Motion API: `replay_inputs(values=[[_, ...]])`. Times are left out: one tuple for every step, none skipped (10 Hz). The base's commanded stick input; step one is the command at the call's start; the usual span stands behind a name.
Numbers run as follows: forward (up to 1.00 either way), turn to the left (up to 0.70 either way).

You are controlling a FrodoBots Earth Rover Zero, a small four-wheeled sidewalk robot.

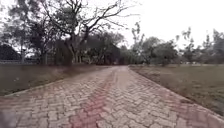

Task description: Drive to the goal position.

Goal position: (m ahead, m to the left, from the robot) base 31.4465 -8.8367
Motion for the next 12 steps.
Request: replay_inputs(values=[[0.70,0.00],[0.70,0.00],[0.70,0.00],[0.70,0.00],[0.70,0.00],[0.70,0.00],[0.70,0.00],[0.70,0.00],[0.70,0.00],[0.70,0.00],[0.70,0.00],[0.70,0.00]])
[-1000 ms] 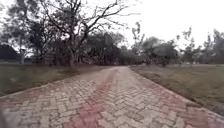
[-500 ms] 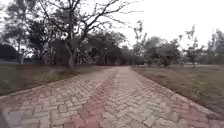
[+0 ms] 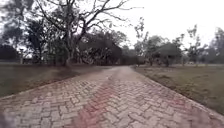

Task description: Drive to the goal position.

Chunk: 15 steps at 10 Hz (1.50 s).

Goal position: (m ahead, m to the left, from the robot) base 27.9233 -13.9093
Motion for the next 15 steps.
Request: replay_inputs(values=[[0.70,0.00],[0.70,0.00],[0.70,0.00],[0.70,0.00],[0.70,0.00],[0.70,0.00],[0.70,0.00],[0.70,0.00],[0.70,0.00],[0.70,0.00],[0.70,0.00],[0.70,0.00],[0.70,0.00],[0.70,-0.21],[0.70,-0.20]])
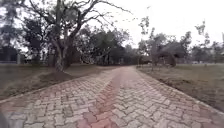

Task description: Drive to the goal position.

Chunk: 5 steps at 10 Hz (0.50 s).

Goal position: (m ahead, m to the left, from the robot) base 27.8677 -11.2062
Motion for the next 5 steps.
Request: replay_inputs(values=[[0.70,0.00],[0.70,0.00],[0.70,0.00],[0.70,0.00],[0.70,0.00]])
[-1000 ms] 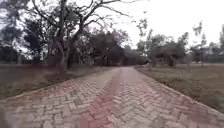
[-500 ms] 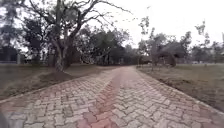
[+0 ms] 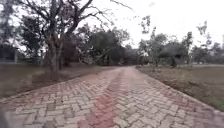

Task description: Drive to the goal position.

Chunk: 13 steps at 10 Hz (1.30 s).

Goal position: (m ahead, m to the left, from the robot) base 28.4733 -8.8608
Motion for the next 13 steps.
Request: replay_inputs(values=[[0.70,0.00],[0.70,0.00],[0.70,0.00],[0.70,0.00],[0.70,0.00],[0.70,0.00],[0.70,0.00],[0.70,0.00],[0.70,0.00],[0.70,0.00],[0.70,0.00],[0.70,0.00],[0.70,0.00]])
